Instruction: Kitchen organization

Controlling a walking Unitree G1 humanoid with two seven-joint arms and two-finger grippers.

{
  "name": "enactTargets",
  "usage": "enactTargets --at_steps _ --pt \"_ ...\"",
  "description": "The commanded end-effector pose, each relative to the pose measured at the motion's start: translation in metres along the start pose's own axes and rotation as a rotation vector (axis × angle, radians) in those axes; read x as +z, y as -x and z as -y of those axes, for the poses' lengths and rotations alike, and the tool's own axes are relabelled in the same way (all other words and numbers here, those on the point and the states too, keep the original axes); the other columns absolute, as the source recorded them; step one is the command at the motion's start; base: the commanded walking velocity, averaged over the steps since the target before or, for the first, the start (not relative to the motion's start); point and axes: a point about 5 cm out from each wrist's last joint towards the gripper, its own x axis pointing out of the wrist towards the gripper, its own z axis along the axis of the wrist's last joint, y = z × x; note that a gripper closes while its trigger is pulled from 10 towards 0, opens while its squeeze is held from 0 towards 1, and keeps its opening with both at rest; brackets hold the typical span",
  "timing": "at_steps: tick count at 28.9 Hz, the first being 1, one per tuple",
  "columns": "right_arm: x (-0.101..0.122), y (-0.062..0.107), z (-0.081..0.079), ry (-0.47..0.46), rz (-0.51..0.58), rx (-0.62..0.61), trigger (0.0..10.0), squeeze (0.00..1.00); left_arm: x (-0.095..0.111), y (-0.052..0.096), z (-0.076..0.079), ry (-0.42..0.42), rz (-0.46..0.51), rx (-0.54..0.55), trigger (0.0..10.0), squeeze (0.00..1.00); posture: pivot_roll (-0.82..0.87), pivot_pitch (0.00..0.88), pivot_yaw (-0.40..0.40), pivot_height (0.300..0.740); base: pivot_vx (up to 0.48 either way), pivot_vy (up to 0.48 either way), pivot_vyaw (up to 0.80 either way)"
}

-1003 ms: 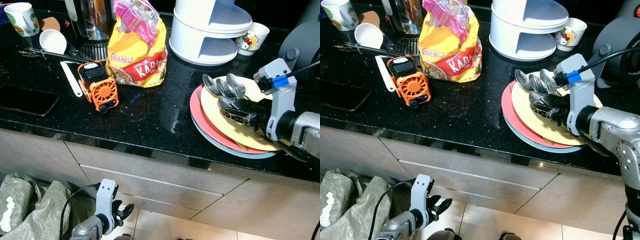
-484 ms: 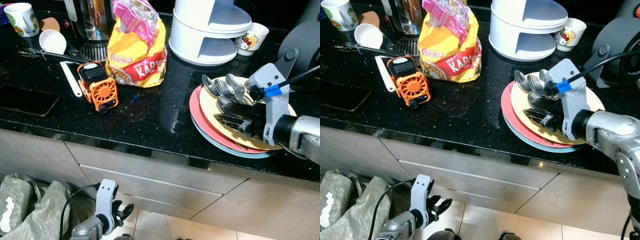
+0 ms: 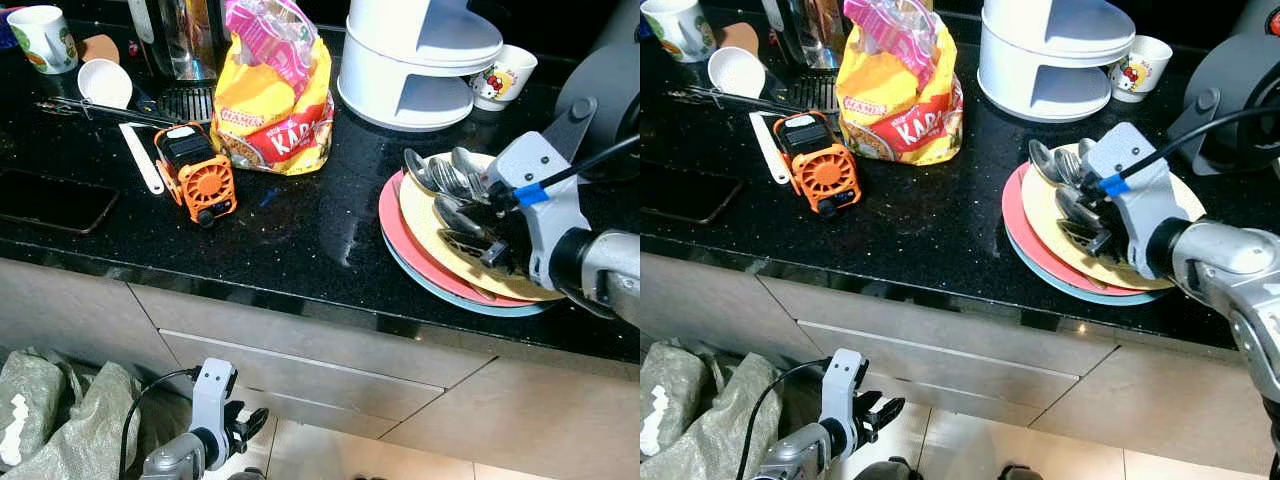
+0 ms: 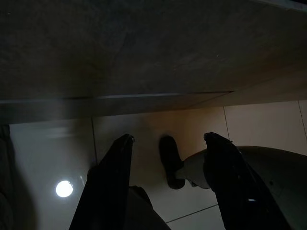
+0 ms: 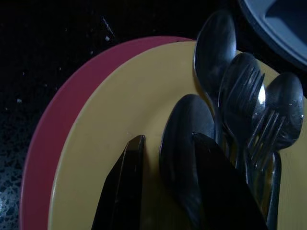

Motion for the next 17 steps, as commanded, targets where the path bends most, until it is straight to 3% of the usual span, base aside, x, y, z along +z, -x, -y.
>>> enactTargets --at_steps 1,5,6,7,8,9,10,11,12,13,17 --pt "-0.0036 0.001 -0.0015 0.013 -0.035 -0.007 10.0 0.0 -0.0093 0.0002 0.0063 0.008 -0.027 -0.019 10.0 0.0 0.03 0.142 -0.022 0.74 0.0 0.0 0.0" --pt "-0.0042 0.001 0.0005 0.027 -0.046 -0.022 10.0 0.0 -0.009 0.0 0.0063 0.006 -0.027 -0.02 10.0 0.0 0.03 0.138 -0.024 0.74 0.0 0.0 0.0" --pt "-0.0041 0.0007 0.0007 0.033 -0.046 -0.023 7.6 0.0 -0.0086 -0.0002 0.0063 0.005 -0.027 -0.02 10.0 0.0 0.03 0.136 -0.025 0.74 0.0 0.0 0.0" --pt "-0.0033 0.0004 0.0008 0.035 -0.043 -0.024 4.2 0.0 -0.0081 -0.0004 0.0062 0.004 -0.026 -0.02 10.0 0.0 0.03 0.135 -0.026 0.74 0.0 0.0 0.0" --pt "-0.0025 0.0 0.0008 0.037 -0.039 -0.024 3.5 0.0 -0.0077 -0.0006 0.0062 0.003 -0.025 -0.02 10.0 0.0 0.03 0.133 -0.027 0.74 0.0 0.0 0.0" --pt "-0.0025 0.0 0.0008 0.037 -0.039 -0.024 3.5 0.0 -0.0077 -0.0006 0.0062 0.003 -0.025 -0.02 10.0 0.0 0.03 0.133 -0.027 0.74 0.0 0.0 0.0" --pt "-0.0017 -0.0002 0.0011 0.039 -0.035 -0.027 1.9 0.0 -0.0075 -0.0007 0.0063 0.002 -0.025 -0.02 10.0 0.0 0.03 0.133 -0.027 0.74 0.0 0.0 0.0" --pt "-0.0012 -0.0005 0.0017 0.039 -0.033 -0.032 1.1 0.0 -0.0074 -0.0008 0.0064 0.002 -0.024 -0.021 10.0 0.0 0.03 0.133 -0.027 0.74 0.0 0.0 0.0" --pt "-0.001 -0.0007 0.0022 0.04 -0.032 -0.035 1.1 0.0 -0.0073 -0.0008 0.0064 0.002 -0.024 -0.021 10.0 0.0 0.03 0.133 -0.027 0.74 0.0 0.0 0.0" --pt "-0.0012 -0.0008 0.0031 0.044 -0.035 -0.041 0.0 0.0 -0.0072 -0.0009 0.0065 0.001 -0.024 -0.022 10.0 0.0 0.03 0.13 -0.028 0.74 0.0 0.0 0.0" --pt "0.0006 -0.0017 0.0038 0.051 -0.022 -0.043 0.0 0.0 -0.0068 -0.0014 0.0066 0.0 -0.026 -0.022 10.0 0.0 0.03 0.126 -0.028 0.74 0.0 0.0 0.0"
